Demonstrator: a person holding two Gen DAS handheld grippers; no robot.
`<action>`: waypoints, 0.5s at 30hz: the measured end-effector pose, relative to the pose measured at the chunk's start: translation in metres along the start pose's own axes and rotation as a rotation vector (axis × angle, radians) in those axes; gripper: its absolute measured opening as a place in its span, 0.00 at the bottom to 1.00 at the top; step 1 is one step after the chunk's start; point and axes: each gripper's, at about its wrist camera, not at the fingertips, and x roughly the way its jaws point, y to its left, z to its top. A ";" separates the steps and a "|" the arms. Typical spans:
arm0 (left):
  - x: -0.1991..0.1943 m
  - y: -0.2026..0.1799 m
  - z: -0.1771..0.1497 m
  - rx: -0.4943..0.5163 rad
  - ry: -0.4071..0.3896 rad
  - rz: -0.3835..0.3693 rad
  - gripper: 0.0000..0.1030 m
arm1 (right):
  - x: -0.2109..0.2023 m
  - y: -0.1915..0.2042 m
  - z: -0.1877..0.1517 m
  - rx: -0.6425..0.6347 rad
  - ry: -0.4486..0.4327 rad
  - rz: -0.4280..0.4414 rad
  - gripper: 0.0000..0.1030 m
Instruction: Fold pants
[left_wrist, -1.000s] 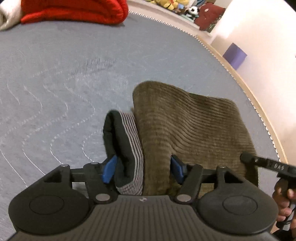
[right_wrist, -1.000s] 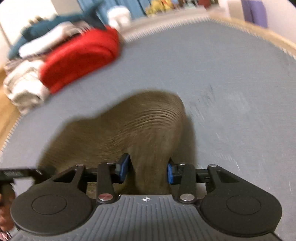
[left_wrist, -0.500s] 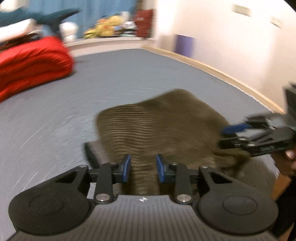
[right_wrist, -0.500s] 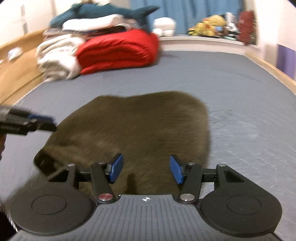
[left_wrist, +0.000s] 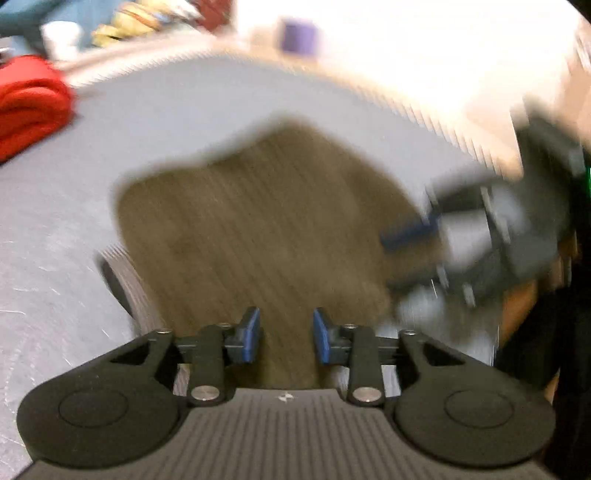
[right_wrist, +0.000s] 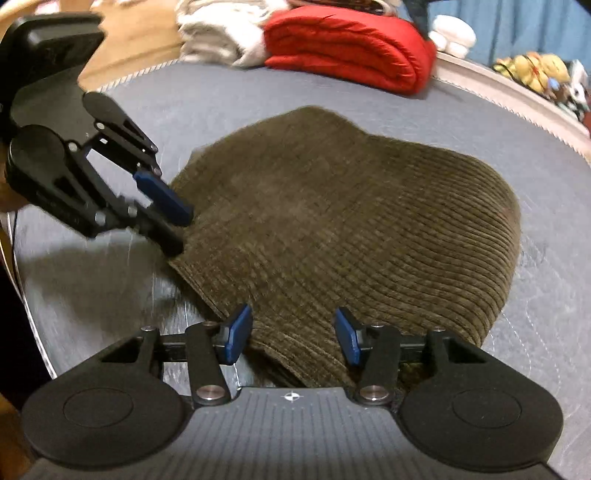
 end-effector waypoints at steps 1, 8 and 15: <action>-0.004 0.010 0.004 -0.064 -0.047 0.017 0.47 | -0.004 -0.004 0.003 0.031 -0.019 0.010 0.50; 0.009 0.074 0.011 -0.424 -0.243 0.203 0.49 | -0.024 -0.045 0.011 0.300 -0.176 -0.124 0.54; 0.029 0.094 0.019 -0.432 -0.206 0.205 0.61 | -0.014 -0.064 0.005 0.396 -0.147 -0.373 0.59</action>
